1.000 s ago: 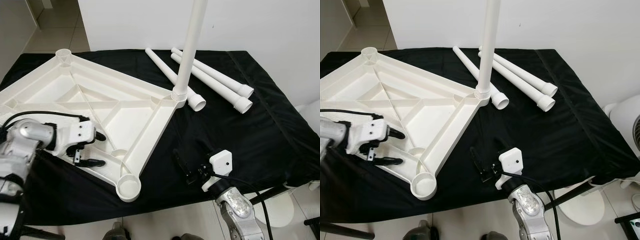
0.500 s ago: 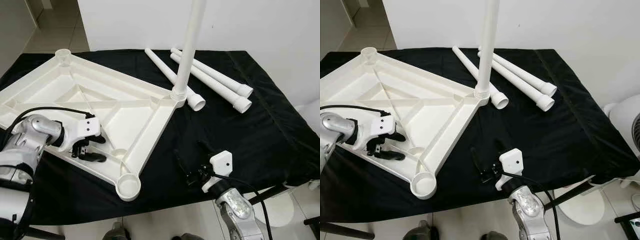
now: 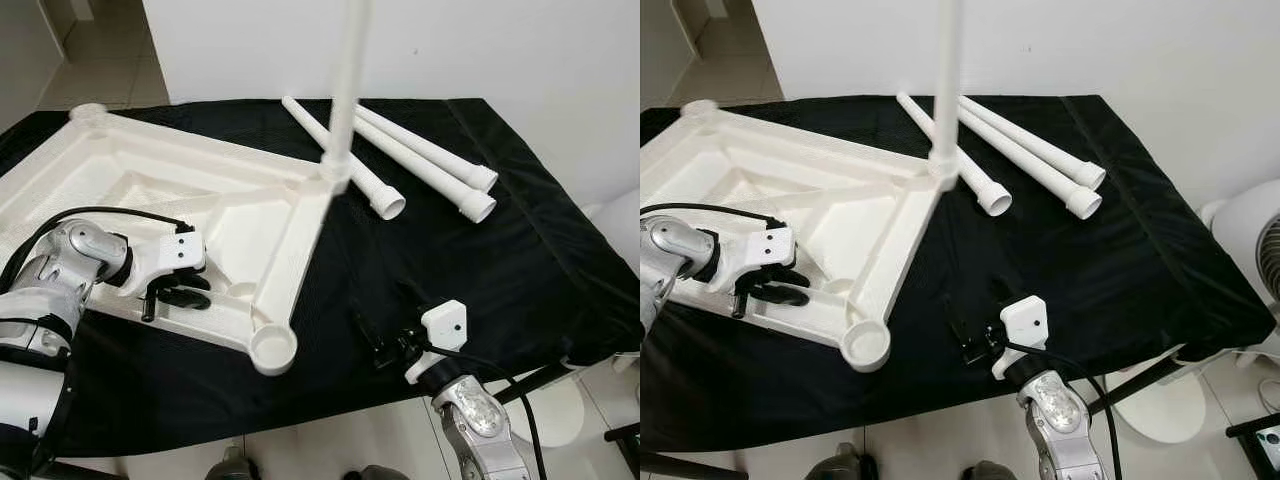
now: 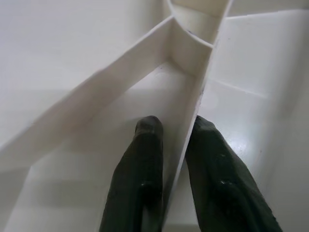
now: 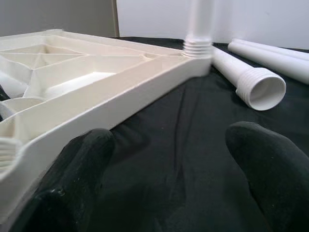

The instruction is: Building children table

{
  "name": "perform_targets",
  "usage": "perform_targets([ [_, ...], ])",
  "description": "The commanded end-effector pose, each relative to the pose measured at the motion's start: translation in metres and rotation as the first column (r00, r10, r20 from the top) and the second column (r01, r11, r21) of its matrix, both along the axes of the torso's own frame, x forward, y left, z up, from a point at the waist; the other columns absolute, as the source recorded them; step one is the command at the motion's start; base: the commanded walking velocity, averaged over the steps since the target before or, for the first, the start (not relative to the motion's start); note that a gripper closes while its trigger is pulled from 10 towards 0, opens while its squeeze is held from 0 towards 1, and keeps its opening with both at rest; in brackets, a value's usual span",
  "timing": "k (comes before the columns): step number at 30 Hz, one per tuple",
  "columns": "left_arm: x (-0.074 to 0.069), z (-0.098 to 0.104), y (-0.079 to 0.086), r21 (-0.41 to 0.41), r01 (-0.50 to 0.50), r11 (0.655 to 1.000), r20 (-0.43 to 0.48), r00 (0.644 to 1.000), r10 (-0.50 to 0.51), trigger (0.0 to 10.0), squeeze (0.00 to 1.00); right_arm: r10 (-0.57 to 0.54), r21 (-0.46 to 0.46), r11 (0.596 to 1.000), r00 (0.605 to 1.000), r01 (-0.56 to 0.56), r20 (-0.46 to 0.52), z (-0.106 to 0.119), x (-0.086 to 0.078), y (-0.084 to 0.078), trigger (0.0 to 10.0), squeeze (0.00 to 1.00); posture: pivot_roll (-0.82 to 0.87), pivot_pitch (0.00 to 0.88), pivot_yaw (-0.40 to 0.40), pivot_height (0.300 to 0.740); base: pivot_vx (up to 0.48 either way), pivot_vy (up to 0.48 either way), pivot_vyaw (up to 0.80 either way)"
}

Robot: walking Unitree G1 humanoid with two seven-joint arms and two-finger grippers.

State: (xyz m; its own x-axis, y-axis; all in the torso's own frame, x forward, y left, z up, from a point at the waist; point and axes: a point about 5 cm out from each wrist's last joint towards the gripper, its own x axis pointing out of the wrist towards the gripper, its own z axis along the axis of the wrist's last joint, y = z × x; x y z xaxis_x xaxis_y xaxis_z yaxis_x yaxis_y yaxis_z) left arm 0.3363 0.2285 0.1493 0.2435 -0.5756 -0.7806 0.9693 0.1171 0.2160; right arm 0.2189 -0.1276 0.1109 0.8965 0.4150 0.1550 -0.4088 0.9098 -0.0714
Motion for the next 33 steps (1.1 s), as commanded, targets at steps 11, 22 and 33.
perform_targets([
  [11,0.006,-0.01,-0.011,-0.106,-0.15,0.983,0.155,0.974,0.165,0.0,0.0,-0.008,-0.01,1.0,1.0,0.008,-0.013,-0.001,0.002,-0.003,10.0,0.0,0.0,0.054,-0.008,0.74,0.0,0.0,0.0],
  [22,-0.019,-0.016,-0.078,-0.314,0.151,0.937,0.181,0.979,-0.097,10.0,0.12,-0.015,-0.011,1.0,1.0,0.015,-0.009,-0.001,0.004,-0.003,10.0,0.0,0.0,0.054,-0.005,0.74,0.0,0.0,0.0],
  [33,-0.016,-0.014,-0.084,-0.325,0.161,0.932,0.179,0.978,-0.107,10.0,0.0,-0.184,0.03,0.983,0.982,0.183,0.045,0.009,0.017,-0.021,10.0,0.0,-0.01,0.046,0.007,0.74,0.0,0.0,0.0],
])
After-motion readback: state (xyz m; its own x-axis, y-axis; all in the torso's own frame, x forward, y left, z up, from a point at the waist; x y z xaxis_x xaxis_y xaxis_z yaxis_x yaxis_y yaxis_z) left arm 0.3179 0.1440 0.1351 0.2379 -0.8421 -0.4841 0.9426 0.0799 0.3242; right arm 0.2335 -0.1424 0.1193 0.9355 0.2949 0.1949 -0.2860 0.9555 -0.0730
